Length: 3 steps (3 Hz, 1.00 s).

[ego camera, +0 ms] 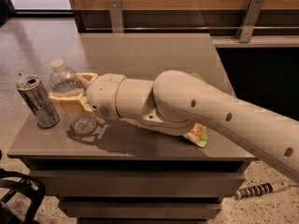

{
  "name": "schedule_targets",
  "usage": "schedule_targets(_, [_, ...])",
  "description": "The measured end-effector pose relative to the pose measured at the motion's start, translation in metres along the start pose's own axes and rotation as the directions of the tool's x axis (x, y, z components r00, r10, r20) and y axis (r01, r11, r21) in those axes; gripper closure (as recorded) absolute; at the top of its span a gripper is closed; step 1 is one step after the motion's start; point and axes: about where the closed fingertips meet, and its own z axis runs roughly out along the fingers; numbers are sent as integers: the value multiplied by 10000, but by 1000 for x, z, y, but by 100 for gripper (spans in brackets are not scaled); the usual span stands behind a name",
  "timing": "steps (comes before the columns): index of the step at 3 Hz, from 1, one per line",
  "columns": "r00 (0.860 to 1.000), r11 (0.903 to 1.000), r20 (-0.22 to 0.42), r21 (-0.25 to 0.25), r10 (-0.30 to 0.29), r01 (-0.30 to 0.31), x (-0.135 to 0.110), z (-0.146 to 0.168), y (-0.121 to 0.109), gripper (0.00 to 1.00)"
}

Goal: Move water bottle near redbull can

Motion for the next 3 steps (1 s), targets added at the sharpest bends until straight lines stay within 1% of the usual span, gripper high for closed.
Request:
schedule_targets(1, [10000,10000,-2,-32,-25,25,-1,1,2,12])
schedule_targets(2, [10000,10000,-5,-61,-49,49,-2,2,4,0])
schedule_targets(3, [10000,10000,-5,-62,-50,50,-2,2,4,0])
